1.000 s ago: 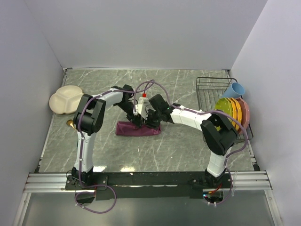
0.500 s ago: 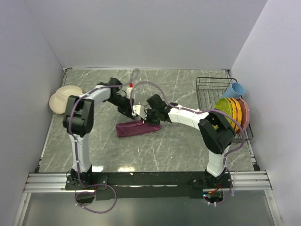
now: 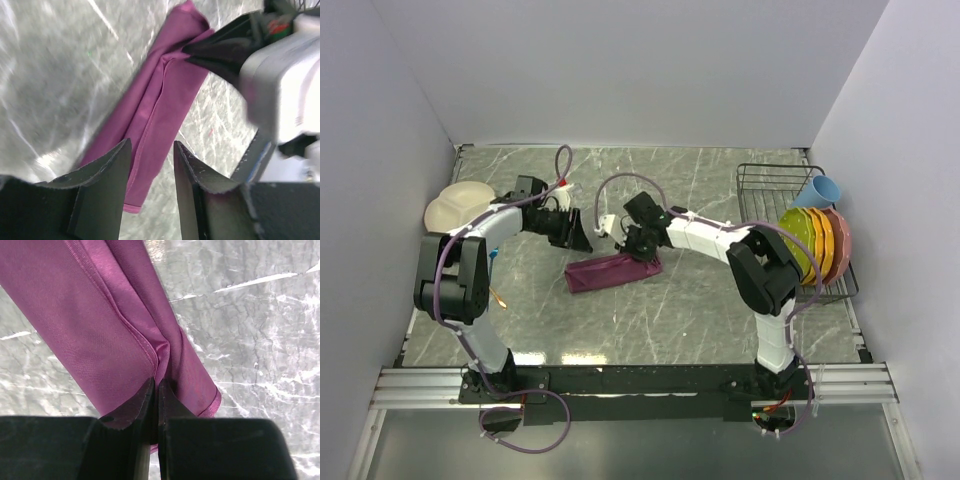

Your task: Fold the napkin into a case and place the utensils inside

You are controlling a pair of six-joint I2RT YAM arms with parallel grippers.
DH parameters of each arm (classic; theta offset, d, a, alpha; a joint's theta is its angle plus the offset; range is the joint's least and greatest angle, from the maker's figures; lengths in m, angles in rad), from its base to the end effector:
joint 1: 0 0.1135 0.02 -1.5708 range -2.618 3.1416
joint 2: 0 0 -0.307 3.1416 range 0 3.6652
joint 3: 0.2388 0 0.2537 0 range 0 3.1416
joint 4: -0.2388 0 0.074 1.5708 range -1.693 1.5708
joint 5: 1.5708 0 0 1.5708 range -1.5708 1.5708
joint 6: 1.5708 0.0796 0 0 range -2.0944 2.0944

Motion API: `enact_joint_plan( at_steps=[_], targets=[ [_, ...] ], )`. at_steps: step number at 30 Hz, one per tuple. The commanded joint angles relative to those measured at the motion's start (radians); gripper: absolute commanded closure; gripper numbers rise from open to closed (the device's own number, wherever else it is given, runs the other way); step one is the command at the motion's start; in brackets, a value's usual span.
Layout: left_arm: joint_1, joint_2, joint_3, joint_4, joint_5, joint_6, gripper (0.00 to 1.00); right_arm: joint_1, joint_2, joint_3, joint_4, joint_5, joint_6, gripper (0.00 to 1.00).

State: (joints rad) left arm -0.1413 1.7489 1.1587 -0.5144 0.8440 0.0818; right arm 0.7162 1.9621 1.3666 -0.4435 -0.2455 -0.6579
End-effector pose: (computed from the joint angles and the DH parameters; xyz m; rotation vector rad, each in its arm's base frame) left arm 0.3576 -0.1109 0.2150 0.5394 2.4379 -1.1318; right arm 0.3279 0.3110 0.1784 -1.7150 1.9529 0.3409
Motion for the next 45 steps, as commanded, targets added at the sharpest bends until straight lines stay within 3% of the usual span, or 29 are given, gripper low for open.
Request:
enact_joint_plan(
  at_steps=[1, 8, 17, 26, 31, 37, 45],
  targets=[
    [0.012, -0.032, -0.031, 0.120, 0.027, -0.114, 0.55, -0.035, 0.014, 0.106, -0.081, -0.072, 0.102, 1.00],
    [0.016, -0.032, -0.056, 0.174, 0.043, -0.106, 0.54, -0.092, 0.073, 0.224, -0.164, -0.218, 0.211, 1.00],
    [0.026, -0.072, -0.083, 0.231, 0.064, -0.177, 0.56, -0.104, 0.188, 0.321, -0.241, -0.216, 0.299, 1.00],
    [0.025, -0.146, -0.194, 0.260, 0.115, -0.275, 0.62, -0.138, 0.305, 0.405, -0.313, -0.199, 0.486, 1.00],
    [0.014, -0.143, -0.185, 0.206, -0.002, -0.168, 0.52, -0.167, 0.313, 0.401, -0.307, -0.239, 0.561, 1.00],
    [0.000, -0.069, -0.110, 0.120, -0.022, -0.041, 0.52, -0.208, 0.279, 0.355, -0.255, -0.310, 0.618, 1.00],
    [-0.034, -0.062, -0.100, 0.143, -0.057, -0.021, 0.48, -0.247, 0.235, 0.295, -0.159, -0.388, 0.713, 1.00]
  ],
)
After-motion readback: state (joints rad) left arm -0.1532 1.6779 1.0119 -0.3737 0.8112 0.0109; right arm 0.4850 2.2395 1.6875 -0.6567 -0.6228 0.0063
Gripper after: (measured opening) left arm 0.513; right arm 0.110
